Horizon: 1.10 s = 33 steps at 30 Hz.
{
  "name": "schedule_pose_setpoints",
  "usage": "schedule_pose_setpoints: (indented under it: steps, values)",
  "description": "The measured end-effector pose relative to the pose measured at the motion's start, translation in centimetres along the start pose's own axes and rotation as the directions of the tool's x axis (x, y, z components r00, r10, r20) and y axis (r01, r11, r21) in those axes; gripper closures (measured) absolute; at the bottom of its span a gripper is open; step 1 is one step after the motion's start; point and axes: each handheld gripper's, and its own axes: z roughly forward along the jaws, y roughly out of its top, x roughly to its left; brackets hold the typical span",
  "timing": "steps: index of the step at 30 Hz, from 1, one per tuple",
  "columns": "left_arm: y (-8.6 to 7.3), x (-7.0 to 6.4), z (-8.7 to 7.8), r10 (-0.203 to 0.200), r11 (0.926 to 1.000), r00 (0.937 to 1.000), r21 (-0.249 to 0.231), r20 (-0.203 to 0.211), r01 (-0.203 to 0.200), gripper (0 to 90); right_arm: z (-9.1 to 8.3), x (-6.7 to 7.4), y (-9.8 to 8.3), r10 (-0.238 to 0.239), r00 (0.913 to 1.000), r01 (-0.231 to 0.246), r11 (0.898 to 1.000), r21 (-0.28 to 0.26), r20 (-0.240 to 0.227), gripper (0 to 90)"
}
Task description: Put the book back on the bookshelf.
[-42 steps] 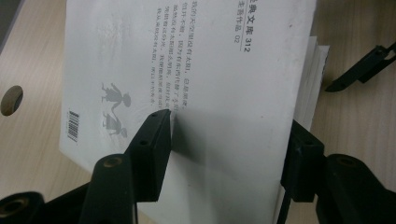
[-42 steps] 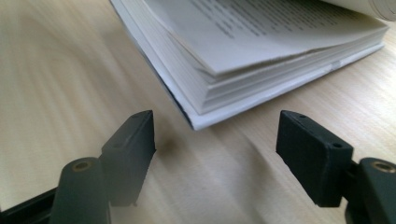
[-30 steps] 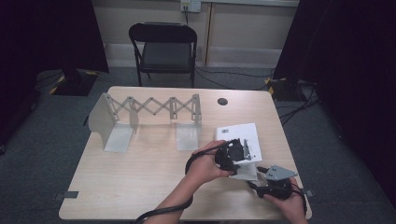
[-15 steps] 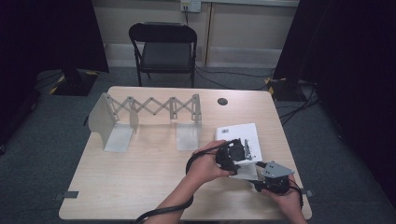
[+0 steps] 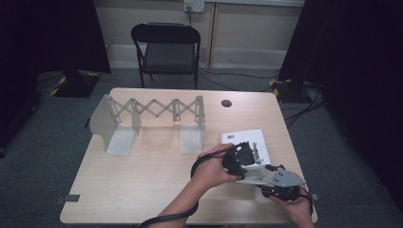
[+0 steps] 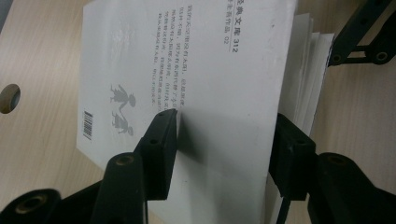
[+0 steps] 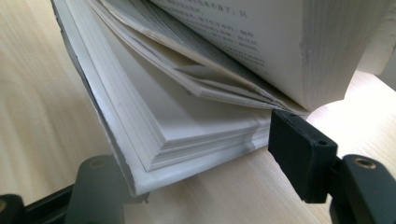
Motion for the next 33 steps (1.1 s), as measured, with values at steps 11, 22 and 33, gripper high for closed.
schedule_pose_setpoints:
  steps: [11,22,33]
  values:
    - [-0.1,0.3,-0.2,-0.004,1.0000,0.9999,-0.003,0.015,0.004,48.7,0.2,0.0,-0.2,0.021,0.9997,-0.022,1.000,-0.011,-0.010,31.5]
    - [-0.1,0.1,-0.2,-0.002,1.0000,0.9999,0.003,0.011,0.002,48.6,0.1,-0.1,-0.3,0.018,0.9998,-0.018,1.000,-0.001,-0.006,28.2]
    - [-0.1,0.3,-0.5,0.003,1.0000,1.0000,0.002,0.004,-0.003,49.3,-0.1,0.0,1.2,-0.173,0.9849,0.173,0.985,-0.029,-0.008,41.3]
